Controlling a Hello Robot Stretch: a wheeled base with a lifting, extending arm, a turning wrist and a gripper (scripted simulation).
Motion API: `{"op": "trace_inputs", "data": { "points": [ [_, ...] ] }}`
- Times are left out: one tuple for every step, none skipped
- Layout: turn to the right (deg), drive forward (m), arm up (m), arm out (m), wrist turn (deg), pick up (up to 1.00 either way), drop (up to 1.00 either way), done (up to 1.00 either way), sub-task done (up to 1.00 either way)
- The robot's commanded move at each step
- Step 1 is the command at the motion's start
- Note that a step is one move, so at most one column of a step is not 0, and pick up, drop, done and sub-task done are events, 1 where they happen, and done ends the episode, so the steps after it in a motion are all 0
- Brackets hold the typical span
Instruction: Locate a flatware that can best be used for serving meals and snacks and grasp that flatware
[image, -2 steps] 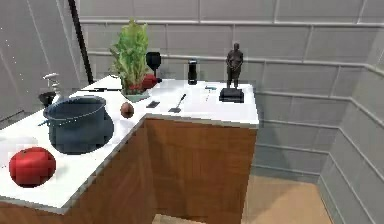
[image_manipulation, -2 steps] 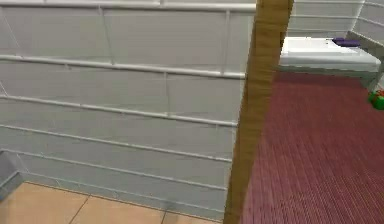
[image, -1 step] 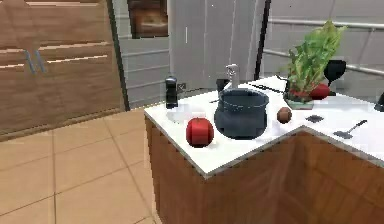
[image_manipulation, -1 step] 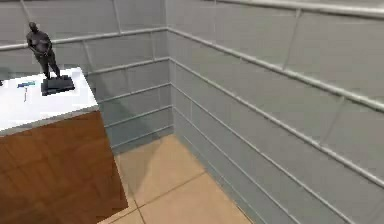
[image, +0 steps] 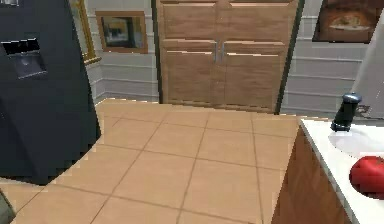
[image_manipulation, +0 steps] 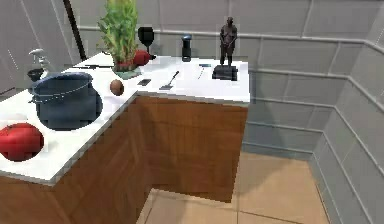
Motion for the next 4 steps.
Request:
{"op": "trace_inputs", "data": {
  "points": [
    [-42.0, 0.00, 0.00, 0.00, 0.0, 0.00, 0.00, 0.00, 0.00],
    [45.0, 0.00, 0.00, 0.00, 0.0, 0.00, 0.00, 0.00, 0.00],
    [6.0, 0.00, 0.00, 0.00, 0.0, 0.00, 0.00, 0.00, 0.00],
    [0.0, 0.70, 0.00, 0.00, 0.0, 0.00, 0.00, 0.00, 0.00]
  ]
}}
